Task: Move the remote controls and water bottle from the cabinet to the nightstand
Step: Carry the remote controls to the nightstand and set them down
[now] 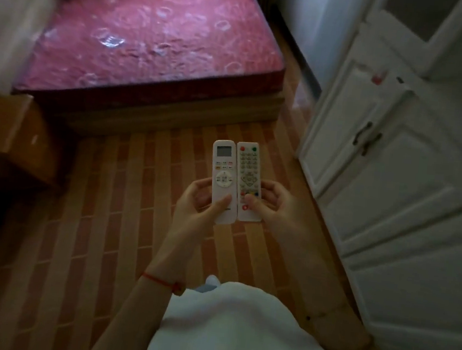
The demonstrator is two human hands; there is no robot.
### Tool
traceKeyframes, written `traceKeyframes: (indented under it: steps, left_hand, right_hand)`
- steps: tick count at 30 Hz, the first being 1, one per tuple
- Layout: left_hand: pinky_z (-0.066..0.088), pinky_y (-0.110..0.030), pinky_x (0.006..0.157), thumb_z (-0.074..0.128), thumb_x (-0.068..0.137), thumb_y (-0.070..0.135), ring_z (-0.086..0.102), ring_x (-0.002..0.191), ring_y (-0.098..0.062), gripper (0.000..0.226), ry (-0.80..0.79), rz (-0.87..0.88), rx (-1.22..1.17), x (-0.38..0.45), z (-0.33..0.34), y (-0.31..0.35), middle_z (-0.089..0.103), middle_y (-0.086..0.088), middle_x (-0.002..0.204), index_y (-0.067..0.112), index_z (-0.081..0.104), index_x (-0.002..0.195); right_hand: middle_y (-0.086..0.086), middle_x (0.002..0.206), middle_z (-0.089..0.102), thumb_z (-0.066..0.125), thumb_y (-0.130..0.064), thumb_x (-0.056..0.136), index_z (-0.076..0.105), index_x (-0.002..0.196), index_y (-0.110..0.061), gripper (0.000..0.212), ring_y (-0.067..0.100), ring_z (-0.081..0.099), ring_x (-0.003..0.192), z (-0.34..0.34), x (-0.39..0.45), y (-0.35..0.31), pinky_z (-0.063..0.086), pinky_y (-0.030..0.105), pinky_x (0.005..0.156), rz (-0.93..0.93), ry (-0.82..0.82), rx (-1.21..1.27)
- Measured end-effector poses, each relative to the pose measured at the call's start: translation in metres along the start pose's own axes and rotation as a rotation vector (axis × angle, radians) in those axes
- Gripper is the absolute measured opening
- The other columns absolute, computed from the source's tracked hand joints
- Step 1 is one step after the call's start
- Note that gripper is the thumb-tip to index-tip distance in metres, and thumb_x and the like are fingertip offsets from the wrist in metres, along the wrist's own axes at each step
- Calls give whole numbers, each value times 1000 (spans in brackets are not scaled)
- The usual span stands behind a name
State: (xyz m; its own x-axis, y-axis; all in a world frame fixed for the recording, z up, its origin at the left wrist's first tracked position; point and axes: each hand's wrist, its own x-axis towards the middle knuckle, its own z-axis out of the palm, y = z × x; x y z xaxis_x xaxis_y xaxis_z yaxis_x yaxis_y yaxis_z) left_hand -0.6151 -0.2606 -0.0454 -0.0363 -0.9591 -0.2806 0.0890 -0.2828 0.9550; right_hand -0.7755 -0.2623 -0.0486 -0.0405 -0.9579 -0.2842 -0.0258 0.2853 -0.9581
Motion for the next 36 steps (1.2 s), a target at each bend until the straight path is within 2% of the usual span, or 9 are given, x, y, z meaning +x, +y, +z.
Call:
traceKeyframes:
  steps: [3,8,13,18,21,29,31,34,36]
  left_hand:
    - [59,-29,77,68,82,15,69,100,-18,45,90,31,14,37,-43,15,68,-6,115,16,50,123]
    - [59,-32,78,68,82,15,69,101,-17,44,232,29,-16,83,-103,31,67,-4,117,20,48,121]
    - [58,-27,77,68,83,15,69,101,-14,45,385,37,-109,117,-145,40,68,-1,115,19,49,123]
    - [58,-37,85,69,81,25,67,105,-16,43,494,26,-143,163,-190,47,66,1,120,29,50,120]
    - [58,-40,85,70,76,30,67,105,-17,50,555,31,-146,203,-219,60,65,0,121,29,49,121]
    - [57,-22,71,70,81,22,69,97,-9,47,804,106,-216,319,-295,118,68,7,112,25,51,124]
    - [58,-24,71,70,82,20,70,96,-8,42,875,115,-248,341,-317,130,68,8,109,28,52,119]
    - [59,-32,78,71,81,16,69,100,-15,43,980,116,-297,365,-349,144,68,-1,114,22,53,120]
    - [59,-29,77,71,81,16,69,100,-16,46,1040,110,-299,378,-372,149,68,-2,114,19,53,123]
  right_hand:
    - [3,116,68,70,-17,84,54,120,-14,39,16,68,102,45,50,-16,59,34,83,-11,-83,-5]
    - [-9,109,67,69,-21,84,54,110,-27,30,9,67,98,110,113,-37,58,20,71,-30,-233,-59]
    - [0,114,67,68,-16,85,53,120,-14,37,13,68,101,164,173,-50,60,28,78,-5,-379,-80]
    - [-5,110,66,68,-18,85,53,116,-18,34,12,68,99,221,239,-60,59,23,73,-16,-504,-110]
    - [-3,111,66,68,-19,84,53,119,-16,37,11,68,99,256,287,-74,59,23,75,-20,-570,-123]
    - [-2,112,66,69,-24,84,54,112,-22,32,13,68,101,363,424,-140,60,31,80,-124,-777,-233]
    - [1,114,66,69,-24,84,55,114,-19,34,14,68,101,394,451,-153,60,35,82,-127,-840,-249]
    - [2,114,67,69,-24,84,56,115,-18,34,15,68,101,439,482,-165,60,37,81,-116,-929,-274]
    - [3,114,68,69,-22,84,56,117,-14,36,15,69,100,470,500,-169,60,36,81,-110,-976,-286]
